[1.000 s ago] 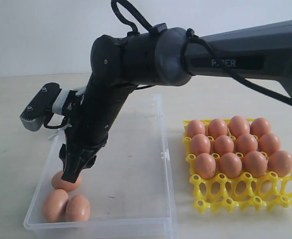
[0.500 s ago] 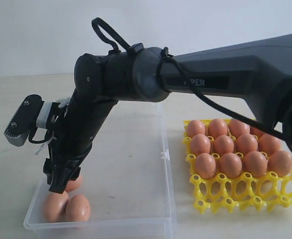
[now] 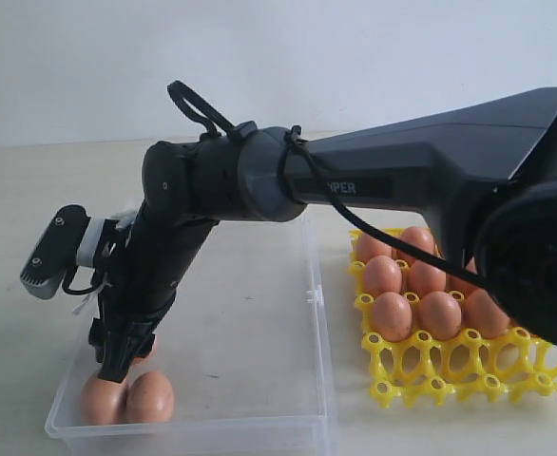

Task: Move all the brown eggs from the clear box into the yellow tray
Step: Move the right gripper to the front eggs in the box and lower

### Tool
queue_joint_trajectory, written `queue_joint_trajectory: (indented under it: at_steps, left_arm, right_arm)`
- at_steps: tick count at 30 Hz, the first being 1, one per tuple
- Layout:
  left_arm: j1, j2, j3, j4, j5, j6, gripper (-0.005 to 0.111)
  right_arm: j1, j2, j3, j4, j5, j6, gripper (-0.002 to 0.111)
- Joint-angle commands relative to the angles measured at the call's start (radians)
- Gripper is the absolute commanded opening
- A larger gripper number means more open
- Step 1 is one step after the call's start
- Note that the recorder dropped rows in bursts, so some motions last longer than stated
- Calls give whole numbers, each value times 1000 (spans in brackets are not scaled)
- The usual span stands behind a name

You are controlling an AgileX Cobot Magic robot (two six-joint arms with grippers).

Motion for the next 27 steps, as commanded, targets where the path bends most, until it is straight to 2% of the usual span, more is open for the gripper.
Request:
queue_joint_trajectory:
  at_steps: [1, 14, 16, 23, 27]
  left_arm:
    - [-3, 1, -4, -1, -14, -4, 0]
    - [-3, 1, -4, -1, -14, -4, 0]
    - [-3, 1, -4, -1, -14, -4, 0]
    - [-3, 1, -4, -1, -14, -4, 0]
    - [-3, 1, -4, -1, -14, -4, 0]
  right_arm:
    - [2, 9, -9, 8, -16, -6, 59]
    - [3, 48, -9, 35, -38, 1, 59]
    - [3, 48, -9, 37, -49, 1, 56]
    - [3, 48, -9, 51, -52, 3, 32]
    - [3, 39, -9, 51, -52, 5, 9]
